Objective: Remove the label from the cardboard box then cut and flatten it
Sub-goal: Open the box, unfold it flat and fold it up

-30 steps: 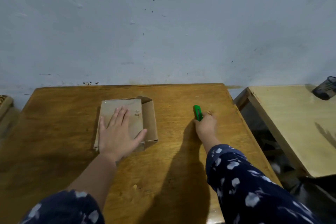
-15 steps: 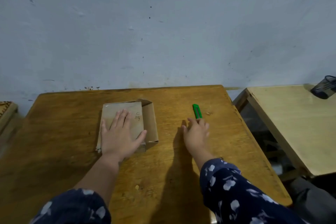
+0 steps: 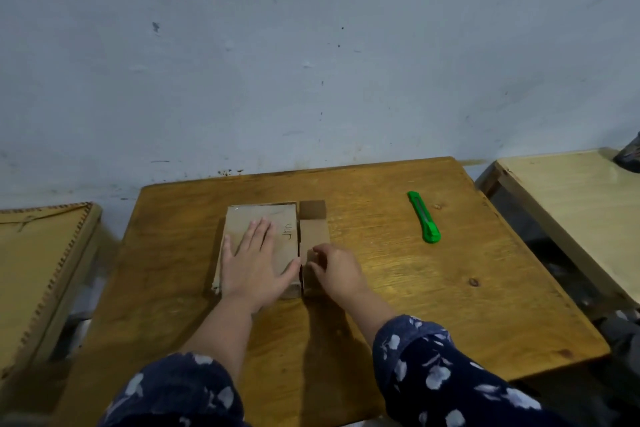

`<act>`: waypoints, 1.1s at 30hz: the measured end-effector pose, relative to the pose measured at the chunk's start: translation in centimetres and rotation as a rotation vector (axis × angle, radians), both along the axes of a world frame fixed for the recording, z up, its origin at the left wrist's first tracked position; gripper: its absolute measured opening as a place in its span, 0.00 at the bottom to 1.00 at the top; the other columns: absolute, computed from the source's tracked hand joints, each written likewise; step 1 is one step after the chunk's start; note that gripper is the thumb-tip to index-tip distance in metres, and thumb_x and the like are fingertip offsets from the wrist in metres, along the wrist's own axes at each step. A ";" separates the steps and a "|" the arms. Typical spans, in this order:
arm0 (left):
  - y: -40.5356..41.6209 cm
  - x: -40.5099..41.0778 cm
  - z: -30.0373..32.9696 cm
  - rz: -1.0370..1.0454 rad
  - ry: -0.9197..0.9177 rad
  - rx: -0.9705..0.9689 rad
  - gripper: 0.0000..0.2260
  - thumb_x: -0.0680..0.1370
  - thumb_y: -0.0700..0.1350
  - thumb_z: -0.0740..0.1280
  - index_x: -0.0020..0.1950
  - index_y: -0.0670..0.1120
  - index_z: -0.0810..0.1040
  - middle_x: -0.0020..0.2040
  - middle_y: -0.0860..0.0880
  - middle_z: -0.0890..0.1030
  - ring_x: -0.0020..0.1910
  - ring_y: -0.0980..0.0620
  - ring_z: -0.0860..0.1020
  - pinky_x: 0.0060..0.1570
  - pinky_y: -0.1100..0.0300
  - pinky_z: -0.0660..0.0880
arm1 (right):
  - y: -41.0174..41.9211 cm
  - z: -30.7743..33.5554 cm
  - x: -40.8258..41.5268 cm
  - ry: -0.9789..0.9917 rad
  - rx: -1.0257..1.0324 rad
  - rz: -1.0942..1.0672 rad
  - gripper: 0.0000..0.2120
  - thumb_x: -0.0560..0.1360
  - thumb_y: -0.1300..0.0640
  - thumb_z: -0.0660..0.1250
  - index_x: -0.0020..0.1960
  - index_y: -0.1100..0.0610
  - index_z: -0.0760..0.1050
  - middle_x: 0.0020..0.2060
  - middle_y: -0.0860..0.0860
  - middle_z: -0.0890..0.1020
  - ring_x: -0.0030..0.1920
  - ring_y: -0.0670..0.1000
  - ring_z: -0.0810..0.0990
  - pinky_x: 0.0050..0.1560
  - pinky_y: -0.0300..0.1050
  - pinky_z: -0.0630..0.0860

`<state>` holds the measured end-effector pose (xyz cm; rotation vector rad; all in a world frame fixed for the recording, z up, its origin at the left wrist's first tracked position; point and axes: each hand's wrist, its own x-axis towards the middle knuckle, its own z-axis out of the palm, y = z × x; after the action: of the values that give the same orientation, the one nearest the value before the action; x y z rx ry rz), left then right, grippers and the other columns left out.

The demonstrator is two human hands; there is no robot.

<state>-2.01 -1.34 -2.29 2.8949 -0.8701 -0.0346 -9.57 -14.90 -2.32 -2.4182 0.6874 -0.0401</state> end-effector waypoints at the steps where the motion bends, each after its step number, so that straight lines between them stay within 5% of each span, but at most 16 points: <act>1: 1.0 0.3 0.0 -0.006 -0.001 -0.003 0.37 0.76 0.70 0.46 0.79 0.51 0.46 0.80 0.53 0.46 0.78 0.54 0.42 0.74 0.43 0.40 | 0.9 -0.3 0.3 0.016 -0.030 0.015 0.21 0.75 0.52 0.67 0.67 0.51 0.69 0.63 0.51 0.74 0.62 0.51 0.72 0.60 0.45 0.73; 6: 4.8 1.6 -0.2 -0.061 -0.011 -0.019 0.41 0.71 0.72 0.42 0.79 0.52 0.48 0.80 0.54 0.48 0.78 0.56 0.44 0.74 0.44 0.40 | 4.4 -0.3 1.6 0.069 -0.122 0.053 0.28 0.73 0.47 0.67 0.70 0.43 0.62 0.66 0.53 0.68 0.65 0.56 0.68 0.64 0.53 0.70; 9: 5.2 2.1 -0.3 -0.084 -0.014 -0.039 0.40 0.71 0.72 0.42 0.79 0.52 0.49 0.79 0.53 0.49 0.78 0.55 0.45 0.74 0.43 0.40 | 4.3 0.3 1.4 -0.020 -0.057 -0.030 0.26 0.73 0.51 0.66 0.70 0.42 0.64 0.64 0.50 0.71 0.59 0.52 0.74 0.58 0.50 0.76; 12: 5.1 2.4 -0.2 -0.095 -0.008 -0.028 0.39 0.73 0.71 0.44 0.79 0.52 0.48 0.80 0.54 0.48 0.78 0.55 0.45 0.74 0.44 0.40 | 2.4 0.5 0.3 -0.066 -0.199 -0.178 0.22 0.76 0.54 0.63 0.70 0.46 0.67 0.62 0.49 0.75 0.59 0.51 0.75 0.58 0.50 0.75; 18: 5.3 2.5 -0.3 -0.113 -0.004 -0.028 0.40 0.72 0.72 0.43 0.79 0.51 0.47 0.79 0.54 0.47 0.78 0.56 0.44 0.74 0.45 0.38 | -0.3 -0.3 -2.2 0.219 -0.371 -0.170 0.15 0.77 0.51 0.61 0.64 0.49 0.73 0.62 0.51 0.71 0.64 0.53 0.65 0.64 0.51 0.64; 23: 5.3 2.5 -0.3 -0.120 0.009 -0.040 0.39 0.74 0.71 0.46 0.79 0.52 0.48 0.79 0.54 0.47 0.78 0.56 0.44 0.75 0.44 0.40 | 0.5 1.3 2.1 -0.027 -0.451 -0.079 0.26 0.74 0.56 0.66 0.70 0.47 0.64 0.71 0.51 0.66 0.72 0.54 0.60 0.73 0.55 0.57; 27: 5.8 2.3 -0.3 -0.172 0.005 -0.050 0.40 0.72 0.72 0.46 0.79 0.53 0.49 0.79 0.55 0.48 0.77 0.56 0.44 0.75 0.44 0.42 | 1.4 2.8 6.6 -0.119 -0.316 0.015 0.23 0.76 0.60 0.64 0.69 0.48 0.67 0.69 0.51 0.70 0.72 0.53 0.64 0.75 0.53 0.56; 31: 6.7 2.2 0.3 -0.310 0.028 -0.020 0.40 0.71 0.72 0.45 0.79 0.53 0.48 0.79 0.56 0.47 0.77 0.58 0.43 0.75 0.45 0.40 | 1.9 2.3 6.7 0.054 -0.303 -0.044 0.15 0.78 0.58 0.61 0.63 0.49 0.74 0.52 0.52 0.82 0.51 0.54 0.80 0.55 0.52 0.77; 33: 7.1 2.1 0.7 -0.365 0.026 0.019 0.40 0.71 0.71 0.45 0.79 0.53 0.47 0.79 0.56 0.46 0.77 0.58 0.43 0.75 0.44 0.39 | 1.9 2.1 5.2 0.061 -0.249 -0.123 0.12 0.79 0.58 0.60 0.60 0.50 0.76 0.47 0.52 0.83 0.44 0.53 0.81 0.44 0.51 0.81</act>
<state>0.12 5.74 -1.56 2.7029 -1.3854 -0.1131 -4.33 -13.01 -0.24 -2.6193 0.9057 -0.1077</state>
